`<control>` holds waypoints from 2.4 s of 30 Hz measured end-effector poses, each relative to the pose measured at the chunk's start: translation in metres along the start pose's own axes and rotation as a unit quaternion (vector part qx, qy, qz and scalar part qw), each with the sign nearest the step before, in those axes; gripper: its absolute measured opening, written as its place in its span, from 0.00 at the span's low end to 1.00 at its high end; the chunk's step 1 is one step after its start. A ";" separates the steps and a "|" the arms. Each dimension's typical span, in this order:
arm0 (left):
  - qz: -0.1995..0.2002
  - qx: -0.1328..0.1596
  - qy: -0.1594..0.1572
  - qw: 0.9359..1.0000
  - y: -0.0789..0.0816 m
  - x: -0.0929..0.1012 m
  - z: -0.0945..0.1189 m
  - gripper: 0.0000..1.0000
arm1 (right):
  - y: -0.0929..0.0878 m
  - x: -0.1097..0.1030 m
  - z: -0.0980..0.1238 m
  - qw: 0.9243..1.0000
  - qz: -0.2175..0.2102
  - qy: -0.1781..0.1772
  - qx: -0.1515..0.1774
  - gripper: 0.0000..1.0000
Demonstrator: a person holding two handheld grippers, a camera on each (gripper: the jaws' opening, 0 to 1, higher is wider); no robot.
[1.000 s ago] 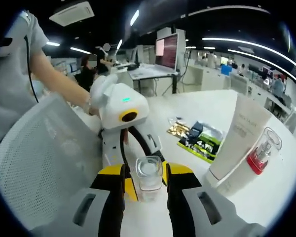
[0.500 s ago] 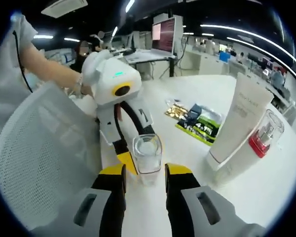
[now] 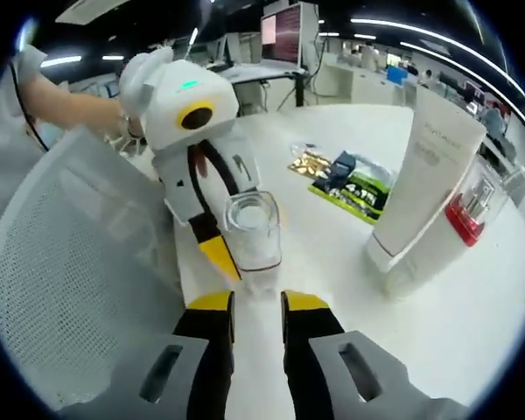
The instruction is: Arrange the skincare products in the storage area until every visible bottle or jar stands upright without overlapping.
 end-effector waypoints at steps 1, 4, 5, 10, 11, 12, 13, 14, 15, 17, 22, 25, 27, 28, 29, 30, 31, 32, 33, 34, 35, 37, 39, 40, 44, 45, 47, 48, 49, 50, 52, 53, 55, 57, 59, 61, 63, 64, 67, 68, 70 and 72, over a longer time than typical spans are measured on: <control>0.000 -0.002 -0.001 1.000 0.000 0.000 0.000 0.18 | -0.001 -0.003 -0.002 1.000 0.002 0.007 -0.003 0.17; 0.000 -0.007 -0.004 1.000 0.000 0.001 0.000 0.15 | -0.006 -0.007 -0.011 1.000 0.012 0.014 -0.017 0.17; -0.001 -0.009 -0.003 1.000 0.000 0.001 0.000 0.14 | -0.008 -0.005 -0.012 1.000 0.015 0.011 -0.019 0.16; -0.004 -0.016 -0.002 1.000 0.001 0.001 0.000 0.14 | -0.007 0.006 -0.010 1.000 0.017 -0.006 -0.011 0.10; -0.003 -0.016 -0.002 1.000 0.002 0.001 0.000 0.13 | -0.003 0.010 -0.009 1.000 0.016 -0.015 0.001 0.08; -0.003 -0.017 -0.002 1.000 0.002 0.001 0.000 0.13 | -0.002 0.011 -0.008 1.000 0.014 -0.013 0.002 0.06; -0.002 -0.020 0.002 1.000 0.002 0.000 -0.001 0.13 | -0.002 0.013 -0.009 1.000 0.010 -0.010 0.003 0.07; -0.003 -0.020 0.002 1.000 0.003 -0.001 -0.001 0.13 | -0.002 0.013 -0.009 1.000 0.008 -0.010 0.003 0.07; -0.003 -0.021 0.002 1.000 0.003 -0.001 -0.002 0.12 | -0.003 0.014 -0.009 1.000 0.008 -0.010 0.003 0.07; -0.003 -0.023 0.003 1.000 0.005 -0.002 -0.003 0.11 | -0.005 0.015 -0.010 1.000 0.008 -0.009 0.002 0.07; -0.006 -0.027 0.006 1.000 0.007 -0.005 -0.007 0.11 | -0.009 0.015 -0.012 1.000 0.008 -0.008 -0.002 0.09; -0.006 -0.031 0.005 0.999 0.006 -0.007 -0.010 0.11 | -0.012 0.018 -0.012 1.000 0.006 -0.009 -0.003 0.08; -0.008 -0.034 0.006 0.999 0.006 -0.008 -0.012 0.10 | -0.013 0.020 -0.012 1.000 0.005 -0.011 -0.003 0.08; -0.009 -0.035 0.007 0.999 0.006 -0.008 -0.013 0.10 | -0.013 0.022 -0.012 1.000 0.004 -0.012 -0.003 0.08; -0.011 -0.038 0.010 0.999 0.006 -0.012 -0.014 0.10 | -0.014 0.025 -0.012 1.000 0.003 -0.014 -0.003 0.08; -0.012 -0.038 0.012 0.999 0.007 -0.013 -0.015 0.10 | -0.014 0.024 -0.012 1.000 0.002 -0.015 -0.003 0.08; -0.012 -0.039 0.014 0.999 0.008 -0.015 -0.015 0.10 | -0.015 0.026 -0.012 1.000 0.001 -0.016 -0.003 0.08; -0.011 -0.039 0.016 0.999 0.008 -0.017 -0.016 0.10 | -0.015 0.028 -0.012 1.000 0.001 -0.017 -0.004 0.08; -0.011 -0.039 0.018 0.999 0.009 -0.020 -0.017 0.10 | -0.016 0.029 -0.013 1.000 0.002 -0.019 -0.005 0.08; -0.011 -0.040 0.021 0.999 0.010 -0.022 -0.017 0.10 | -0.016 0.030 -0.013 1.000 0.002 -0.020 -0.005 0.09; -0.010 -0.040 0.024 0.999 0.010 -0.023 -0.018 0.10 | -0.016 0.031 -0.013 1.000 0.002 -0.020 -0.005 0.09; -0.010 -0.040 0.027 0.999 0.011 -0.025 -0.019 0.10 | -0.017 0.033 -0.013 1.000 0.005 -0.025 -0.003 0.08; -0.008 -0.038 0.032 0.999 0.013 -0.028 -0.020 0.10 | -0.018 0.037 -0.014 1.000 0.002 -0.026 -0.003 0.08; -0.008 -0.037 0.033 0.999 0.014 -0.029 -0.021 0.10 | -0.018 0.037 -0.013 1.000 0.002 -0.028 -0.002 0.09; -0.005 -0.034 0.044 0.998 0.017 -0.036 -0.023 0.10 | -0.018 0.043 -0.012 0.999 0.003 -0.037 -0.001 0.08; -0.006 -0.034 0.046 0.998 0.018 -0.036 -0.024 0.10 | -0.018 0.044 -0.012 0.999 0.004 -0.038 0.000 0.08; -0.005 -0.032 0.050 0.998 0.021 -0.040 -0.025 0.10 | -0.018 0.048 -0.012 0.999 0.003 -0.042 0.000 0.08; -0.004 -0.031 0.053 0.998 0.022 -0.043 -0.026 0.09 | -0.018 0.051 -0.011 0.999 0.004 -0.047 0.001 0.08; -0.003 -0.030 0.056 0.998 0.023 -0.044 -0.027 0.09 | -0.019 0.053 -0.011 0.999 0.003 -0.050 0.002 0.08; -0.002 -0.028 0.058 0.998 0.024 -0.045 -0.028 0.09 | -0.019 0.054 -0.011 0.999 0.001 -0.053 0.001 0.08; 0.000 -0.027 0.062 0.998 0.026 -0.048 -0.029 0.09 | -0.020 0.058 -0.010 0.998 0.003 -0.059 0.001 0.08; 0.002 -0.026 0.062 0.998 0.026 -0.050 -0.030 0.09 | -0.020 0.060 -0.010 0.998 0.004 -0.061 0.001 0.07; 0.006 -0.025 0.068 0.997 0.028 -0.053 -0.031 0.09 | -0.020 0.064 -0.010 0.998 0.004 -0.067 0.003 0.07; 0.008 -0.024 0.071 0.997 0.029 -0.056 -0.032 0.09 | -0.020 0.068 -0.010 0.998 -0.001 -0.070 0.005 0.07; 0.011 -0.023 0.073 0.997 0.030 -0.058 -0.033 0.09 | -0.020 0.071 -0.010 0.997 -0.002 -0.075 0.007 0.07; 0.013 -0.022 0.074 0.997 0.032 -0.059 -0.033 0.09 | -0.020 0.074 -0.009 0.997 -0.004 -0.077 0.007 0.08; 0.013 -0.021 0.075 0.997 0.032 -0.060 -0.034 0.09 | -0.020 0.078 -0.010 0.997 -0.006 -0.081 0.008 0.08; 0.016 -0.020 0.076 0.997 0.033 -0.061 -0.034 0.09 | -0.020 0.080 -0.009 0.996 -0.007 -0.083 0.009 0.08; 0.016 -0.020 0.079 0.997 0.034 -0.063 -0.035 0.08 | -0.019 0.083 -0.009 0.996 -0.009 -0.087 0.010 0.08; 0.016 -0.020 0.078 0.997 0.035 -0.063 -0.035 0.08 | -0.020 0.084 -0.009 0.996 -0.008 -0.090 0.009 0.08; 0.017 -0.022 0.082 0.996 0.034 -0.065 -0.037 0.08 | -0.020 0.087 -0.011 0.995 -0.011 -0.095 0.010 0.07; 0.020 -0.024 0.085 0.996 0.032 -0.068 -0.038 0.10 | -0.021 0.088 -0.012 0.995 -0.011 -0.097 0.010 0.08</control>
Point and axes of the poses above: the point that each gripper's makers call its tool centre point, and the gripper's own axes: z roughly backward along the fingers, x roughly to its right, y roughly out of its top, the point moved 1 cm from there along z, roughly backward along the fingers, and after that the axes turned 2 degrees about z, right-handed, at the moved point
